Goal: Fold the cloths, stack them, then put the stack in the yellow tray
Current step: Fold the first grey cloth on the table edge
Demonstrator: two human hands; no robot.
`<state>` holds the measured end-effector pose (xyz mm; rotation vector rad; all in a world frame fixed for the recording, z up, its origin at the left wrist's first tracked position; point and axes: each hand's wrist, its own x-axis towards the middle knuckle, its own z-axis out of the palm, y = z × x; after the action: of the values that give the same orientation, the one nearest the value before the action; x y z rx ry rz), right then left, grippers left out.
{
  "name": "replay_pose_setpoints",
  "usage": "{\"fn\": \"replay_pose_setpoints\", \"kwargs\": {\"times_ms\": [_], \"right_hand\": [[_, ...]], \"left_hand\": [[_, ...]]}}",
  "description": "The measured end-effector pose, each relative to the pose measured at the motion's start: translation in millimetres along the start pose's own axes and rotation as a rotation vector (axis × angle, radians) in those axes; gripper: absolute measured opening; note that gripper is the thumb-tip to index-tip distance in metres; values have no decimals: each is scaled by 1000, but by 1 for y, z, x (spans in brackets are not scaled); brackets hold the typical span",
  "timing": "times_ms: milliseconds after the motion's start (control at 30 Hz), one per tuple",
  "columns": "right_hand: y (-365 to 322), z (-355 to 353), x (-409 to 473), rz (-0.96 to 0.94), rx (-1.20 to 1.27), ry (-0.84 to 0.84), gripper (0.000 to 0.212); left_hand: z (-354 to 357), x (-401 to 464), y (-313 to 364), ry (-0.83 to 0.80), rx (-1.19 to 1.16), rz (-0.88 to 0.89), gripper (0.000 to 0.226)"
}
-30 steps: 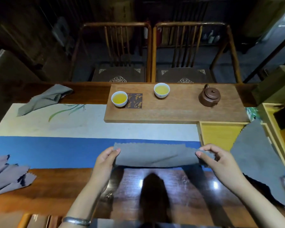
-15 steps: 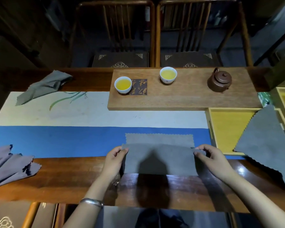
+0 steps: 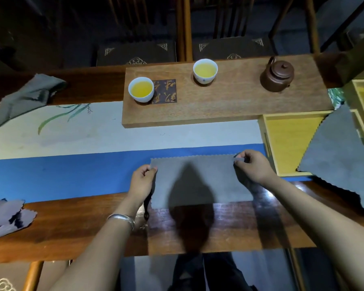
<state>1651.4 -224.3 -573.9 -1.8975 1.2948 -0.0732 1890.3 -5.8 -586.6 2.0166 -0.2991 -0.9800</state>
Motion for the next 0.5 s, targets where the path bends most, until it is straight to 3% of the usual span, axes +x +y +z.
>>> {"fn": "replay_pose_setpoints", "kwargs": {"times_ms": [400,500], "right_hand": [[0,10,11,33,-119,44,18],[0,10,15,50,-144,38,20]], "left_hand": [[3,15,-1,45,-45,68,35],[4,19,-5,67,35,68,32]]}}
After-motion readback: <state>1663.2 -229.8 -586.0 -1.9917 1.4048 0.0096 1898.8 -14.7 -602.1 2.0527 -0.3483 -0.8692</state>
